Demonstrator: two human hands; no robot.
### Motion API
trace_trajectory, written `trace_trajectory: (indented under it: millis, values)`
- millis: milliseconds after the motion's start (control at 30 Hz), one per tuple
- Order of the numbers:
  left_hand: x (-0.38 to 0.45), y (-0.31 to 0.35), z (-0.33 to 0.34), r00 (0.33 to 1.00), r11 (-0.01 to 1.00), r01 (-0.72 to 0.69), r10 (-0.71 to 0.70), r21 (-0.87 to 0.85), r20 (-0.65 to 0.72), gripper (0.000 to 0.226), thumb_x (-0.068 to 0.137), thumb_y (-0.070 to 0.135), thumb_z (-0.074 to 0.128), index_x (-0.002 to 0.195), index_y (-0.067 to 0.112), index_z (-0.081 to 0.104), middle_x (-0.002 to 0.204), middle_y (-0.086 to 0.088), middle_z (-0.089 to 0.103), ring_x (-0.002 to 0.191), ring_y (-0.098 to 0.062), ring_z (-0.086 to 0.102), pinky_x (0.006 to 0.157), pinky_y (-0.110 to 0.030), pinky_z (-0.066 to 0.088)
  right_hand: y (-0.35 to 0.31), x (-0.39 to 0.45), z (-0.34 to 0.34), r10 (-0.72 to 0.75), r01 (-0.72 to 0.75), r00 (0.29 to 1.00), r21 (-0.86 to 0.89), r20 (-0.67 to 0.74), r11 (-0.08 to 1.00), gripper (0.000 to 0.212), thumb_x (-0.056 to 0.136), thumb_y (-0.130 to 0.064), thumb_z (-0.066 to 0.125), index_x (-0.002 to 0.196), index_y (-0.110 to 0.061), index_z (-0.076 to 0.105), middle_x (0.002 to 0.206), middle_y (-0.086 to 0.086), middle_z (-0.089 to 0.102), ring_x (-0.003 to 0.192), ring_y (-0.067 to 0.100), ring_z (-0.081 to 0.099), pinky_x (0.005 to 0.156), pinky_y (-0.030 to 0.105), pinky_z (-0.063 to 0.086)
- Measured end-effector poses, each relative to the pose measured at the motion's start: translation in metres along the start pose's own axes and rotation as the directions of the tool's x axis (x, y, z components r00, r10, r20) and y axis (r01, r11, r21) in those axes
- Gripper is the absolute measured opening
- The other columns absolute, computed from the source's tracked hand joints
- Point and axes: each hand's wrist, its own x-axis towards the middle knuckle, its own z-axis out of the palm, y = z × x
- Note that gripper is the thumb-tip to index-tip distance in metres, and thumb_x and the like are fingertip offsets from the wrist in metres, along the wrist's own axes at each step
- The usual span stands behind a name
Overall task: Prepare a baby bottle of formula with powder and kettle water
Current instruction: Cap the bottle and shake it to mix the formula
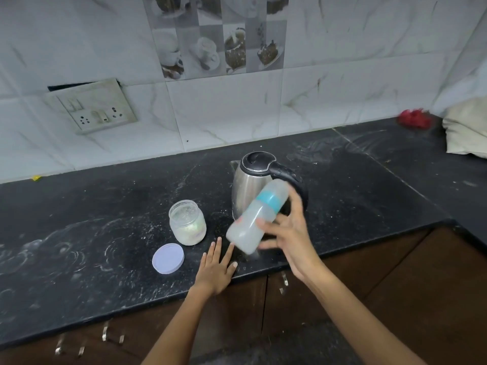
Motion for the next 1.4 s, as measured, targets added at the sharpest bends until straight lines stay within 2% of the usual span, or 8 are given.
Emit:
trace_trajectory:
  millis: [100, 233, 400, 567, 700, 867, 1067, 1400]
  values:
    - [0.001, 0.002, 0.001, 1.0, 1.0, 0.003, -0.003, -0.004, 0.018, 0.058, 0.103, 0.042, 0.021, 0.152, 0.025, -0.007, 0.16, -0.008, -0.018, 0.148, -0.024, -0.015, 0.119, -0.042, -0.003, -0.006, 0.007, -0.001, -0.006, 0.019, 0.996, 0.137, -0.093, 0.99, 0.084, 0.084, -0.001, 0.068, 0.141, -0.045, 0.025, 0.123, 0.014, 0.063, 0.106, 0.032, 0.068, 0.07, 0.054, 0.058]
    - [-0.006, 0.004, -0.004, 0.999, 0.994, -0.001, -0.005, -0.11, -0.048, 0.068, 0.101, 0.035, 0.039, 0.152, 0.017, -0.002, 0.16, -0.003, -0.006, 0.149, -0.021, -0.01, 0.119, -0.038, -0.007, -0.001, -0.008, 0.001, 0.142, -0.09, 0.969, -0.244, 0.204, 0.966, 0.091, 0.076, 0.001, 0.076, 0.139, -0.044, 0.029, 0.118, 0.014, 0.066, 0.1, 0.031, 0.07, 0.073, 0.057, 0.058]
    - [0.001, 0.002, 0.0, 1.0, 1.0, 0.002, -0.001, -0.011, 0.017, 0.058, 0.103, 0.041, 0.02, 0.151, 0.026, -0.008, 0.159, -0.006, -0.021, 0.147, -0.022, -0.018, 0.119, -0.041, -0.005, -0.003, 0.006, 0.004, 0.022, -0.01, 0.994, 0.113, -0.106, 0.994, 0.075, 0.082, -0.002, 0.071, 0.136, -0.038, 0.033, 0.122, 0.014, 0.065, 0.108, 0.031, 0.067, 0.072, 0.05, 0.06]
    - [-0.001, 0.001, 0.0, 0.999, 0.996, 0.004, -0.007, -0.087, -0.037, 0.063, 0.101, 0.038, 0.034, 0.153, 0.02, 0.003, 0.161, -0.005, -0.001, 0.149, -0.022, -0.005, 0.121, -0.038, -0.004, 0.005, -0.007, 0.004, 0.138, -0.121, 0.981, -0.129, 0.134, 0.984, 0.086, 0.075, -0.007, 0.077, 0.138, -0.042, 0.031, 0.119, 0.012, 0.067, 0.104, 0.028, 0.069, 0.073, 0.056, 0.058]
    - [0.001, 0.002, 0.001, 1.0, 1.0, 0.0, 0.0, -0.004, 0.015, 0.058, 0.103, 0.042, 0.02, 0.151, 0.027, -0.009, 0.159, -0.006, -0.021, 0.147, -0.022, -0.018, 0.119, -0.041, -0.005, -0.002, 0.006, -0.003, 0.004, 0.017, 0.991, 0.152, -0.136, 0.988, 0.082, 0.084, -0.004, 0.069, 0.142, -0.042, 0.026, 0.12, 0.011, 0.066, 0.106, 0.031, 0.067, 0.074, 0.053, 0.059]
    - [-0.003, 0.004, -0.003, 1.0, 0.999, 0.014, -0.015, 0.032, 0.027, 0.07, 0.101, 0.04, 0.031, 0.15, 0.017, -0.014, 0.159, -0.007, -0.02, 0.147, -0.023, -0.018, 0.119, -0.039, -0.007, 0.003, -0.012, 0.001, 0.148, -0.123, 0.979, -0.171, 0.141, 0.978, 0.089, 0.073, -0.009, 0.077, 0.14, -0.043, 0.03, 0.117, 0.011, 0.068, 0.103, 0.028, 0.069, 0.072, 0.056, 0.059]
    - [0.001, 0.001, 0.001, 0.999, 1.0, -0.001, 0.0, 0.022, 0.037, 0.058, 0.103, 0.043, 0.019, 0.15, 0.028, -0.011, 0.158, -0.005, -0.023, 0.147, -0.022, -0.019, 0.119, -0.042, -0.005, -0.002, 0.008, 0.002, -0.006, 0.077, 0.947, 0.208, -0.322, 0.975, 0.083, 0.085, -0.006, 0.068, 0.145, -0.042, 0.022, 0.12, 0.007, 0.064, 0.106, 0.028, 0.068, 0.069, 0.043, 0.061]
    - [0.0, 0.0, 0.0, 0.999, 0.999, -0.012, 0.01, 0.038, 0.046, 0.064, 0.102, 0.042, 0.025, 0.15, 0.027, -0.015, 0.158, -0.006, -0.025, 0.146, -0.022, -0.021, 0.119, -0.042, -0.006, 0.021, -0.017, 0.003, 0.235, -0.25, 0.967, -0.186, -0.101, 0.95, 0.032, 0.079, -0.017, 0.077, 0.108, -0.016, 0.063, 0.095, 0.001, 0.069, 0.091, 0.011, 0.068, 0.07, 0.022, 0.056]
